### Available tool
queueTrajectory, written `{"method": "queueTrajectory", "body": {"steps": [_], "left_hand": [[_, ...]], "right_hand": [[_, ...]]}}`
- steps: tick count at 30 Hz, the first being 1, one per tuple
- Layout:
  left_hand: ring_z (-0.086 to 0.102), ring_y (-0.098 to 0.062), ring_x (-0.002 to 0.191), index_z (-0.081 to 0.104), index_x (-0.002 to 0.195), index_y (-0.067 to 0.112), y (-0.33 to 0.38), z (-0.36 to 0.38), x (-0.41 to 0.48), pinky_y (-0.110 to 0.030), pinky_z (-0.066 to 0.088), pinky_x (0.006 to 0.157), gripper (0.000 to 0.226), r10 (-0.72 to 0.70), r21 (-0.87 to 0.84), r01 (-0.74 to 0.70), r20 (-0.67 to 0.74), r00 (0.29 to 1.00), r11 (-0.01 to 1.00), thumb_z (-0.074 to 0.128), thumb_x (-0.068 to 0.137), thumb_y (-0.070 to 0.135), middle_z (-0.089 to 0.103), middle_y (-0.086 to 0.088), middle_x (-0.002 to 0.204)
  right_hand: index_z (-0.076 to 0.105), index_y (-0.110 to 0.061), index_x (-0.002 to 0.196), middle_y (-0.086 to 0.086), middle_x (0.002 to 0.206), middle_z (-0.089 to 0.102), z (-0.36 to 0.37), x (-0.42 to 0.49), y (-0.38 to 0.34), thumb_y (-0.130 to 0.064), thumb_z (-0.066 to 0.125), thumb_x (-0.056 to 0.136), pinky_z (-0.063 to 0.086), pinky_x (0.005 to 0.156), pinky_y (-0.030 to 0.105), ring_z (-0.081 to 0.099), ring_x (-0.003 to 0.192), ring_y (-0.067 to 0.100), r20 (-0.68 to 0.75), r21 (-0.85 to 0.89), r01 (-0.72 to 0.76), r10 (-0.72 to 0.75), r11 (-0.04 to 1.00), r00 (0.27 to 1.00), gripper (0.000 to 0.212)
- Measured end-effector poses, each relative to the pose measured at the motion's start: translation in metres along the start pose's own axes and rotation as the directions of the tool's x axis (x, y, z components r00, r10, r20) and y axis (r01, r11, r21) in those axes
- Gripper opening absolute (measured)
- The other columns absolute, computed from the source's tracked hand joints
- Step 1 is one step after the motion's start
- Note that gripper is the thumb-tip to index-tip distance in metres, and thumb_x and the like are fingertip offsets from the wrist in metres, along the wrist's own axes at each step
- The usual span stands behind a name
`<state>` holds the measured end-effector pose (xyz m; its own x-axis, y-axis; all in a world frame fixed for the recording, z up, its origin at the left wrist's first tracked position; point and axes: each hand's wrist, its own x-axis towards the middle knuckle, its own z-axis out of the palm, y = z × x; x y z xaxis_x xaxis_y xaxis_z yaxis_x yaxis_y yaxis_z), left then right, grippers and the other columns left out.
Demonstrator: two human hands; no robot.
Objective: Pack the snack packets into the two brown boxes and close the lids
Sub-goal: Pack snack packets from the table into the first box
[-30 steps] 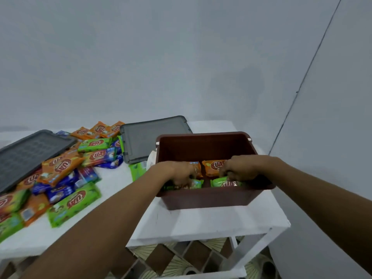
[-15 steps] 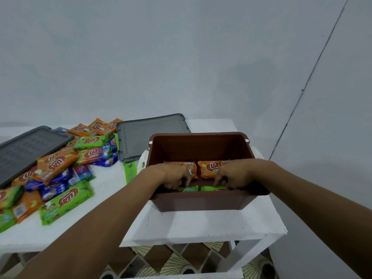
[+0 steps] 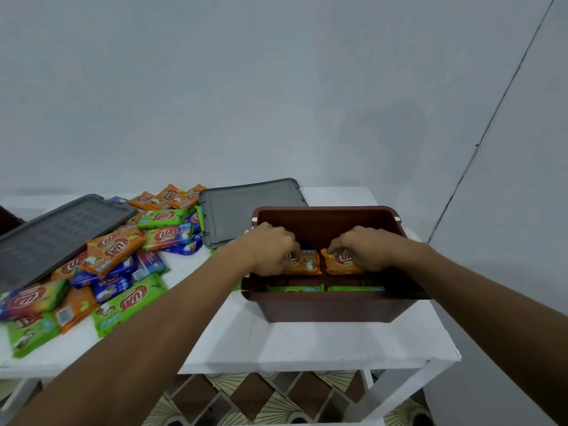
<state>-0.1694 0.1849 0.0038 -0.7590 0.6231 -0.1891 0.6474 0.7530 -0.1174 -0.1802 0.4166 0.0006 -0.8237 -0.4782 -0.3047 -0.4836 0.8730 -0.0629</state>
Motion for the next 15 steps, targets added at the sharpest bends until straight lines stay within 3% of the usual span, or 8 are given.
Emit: {"method": "queueTrajectory", "body": {"steps": [3,6,8,11,13,15], "left_hand": [[0.047,-0.019,0.119,0.060,0.125,0.018,-0.023,0.006,-0.026,-0.035,0.038,0.101,0.036,-0.031,-0.190,-0.006,-0.193,0.981,0.982,0.051,0.097,0.039,0.055,-0.001,0.128],[0.041,-0.015,0.129,0.054,0.135,0.015,-0.050,0.019,-0.057,-0.029,0.034,0.106,0.045,-0.102,-0.330,-0.014,-0.331,0.938,0.944,0.046,0.099,0.042,0.048,-0.002,0.140],[0.039,-0.017,0.132,0.048,0.139,0.014,-0.070,0.032,-0.081,-0.029,0.032,0.107,0.048,-0.151,-0.358,0.022,-0.336,0.930,0.933,0.047,0.100,0.041,0.043,-0.004,0.144],[0.047,-0.023,0.121,0.054,0.131,0.012,-0.100,0.053,-0.113,-0.033,0.041,0.099,0.042,-0.203,-0.336,0.103,-0.278,0.939,0.936,0.050,0.098,0.038,0.050,-0.006,0.132],[0.050,-0.024,0.116,0.057,0.126,0.014,-0.126,0.069,-0.140,-0.036,0.043,0.094,0.040,-0.263,-0.313,0.182,-0.238,0.935,0.932,0.053,0.096,0.040,0.054,-0.005,0.126],[0.048,-0.026,0.123,0.056,0.129,0.016,-0.154,0.085,-0.172,-0.039,0.043,0.098,0.044,-0.352,-0.280,0.288,-0.214,0.911,0.916,0.056,0.093,0.042,0.052,-0.005,0.133]], "right_hand": [[0.051,-0.040,0.131,-0.004,0.132,0.056,-0.008,0.009,-0.010,-0.007,0.049,0.093,0.049,0.084,0.037,0.056,0.114,0.021,-0.089,0.021,0.011,-0.009,1.000,0.996,0.050],[0.055,-0.035,0.128,-0.004,0.130,0.058,-0.017,0.018,-0.033,-0.007,0.045,0.094,0.050,0.090,0.044,0.055,0.114,0.019,-0.194,0.038,0.044,-0.036,0.998,0.980,0.045],[0.059,-0.031,0.125,-0.004,0.125,0.060,-0.025,0.025,-0.058,-0.010,0.046,0.095,0.050,0.090,0.043,0.056,0.111,0.017,-0.279,0.055,0.091,-0.072,0.994,0.958,0.039],[0.062,-0.030,0.117,-0.006,0.116,0.064,-0.031,0.038,-0.093,-0.017,0.047,0.095,0.050,0.087,0.043,0.057,0.105,0.018,-0.394,0.056,0.152,-0.118,0.987,0.911,0.030],[0.064,-0.029,0.112,-0.008,0.112,0.065,-0.036,0.052,-0.125,-0.019,0.047,0.094,0.049,0.087,0.043,0.058,0.103,0.017,-0.421,0.057,0.219,-0.176,0.974,0.890,0.026],[0.065,-0.026,0.111,-0.006,0.109,0.067,-0.039,0.071,-0.164,-0.018,0.048,0.094,0.049,0.086,0.041,0.059,0.100,0.017,-0.411,0.075,0.278,-0.224,0.958,0.884,0.025]]}}
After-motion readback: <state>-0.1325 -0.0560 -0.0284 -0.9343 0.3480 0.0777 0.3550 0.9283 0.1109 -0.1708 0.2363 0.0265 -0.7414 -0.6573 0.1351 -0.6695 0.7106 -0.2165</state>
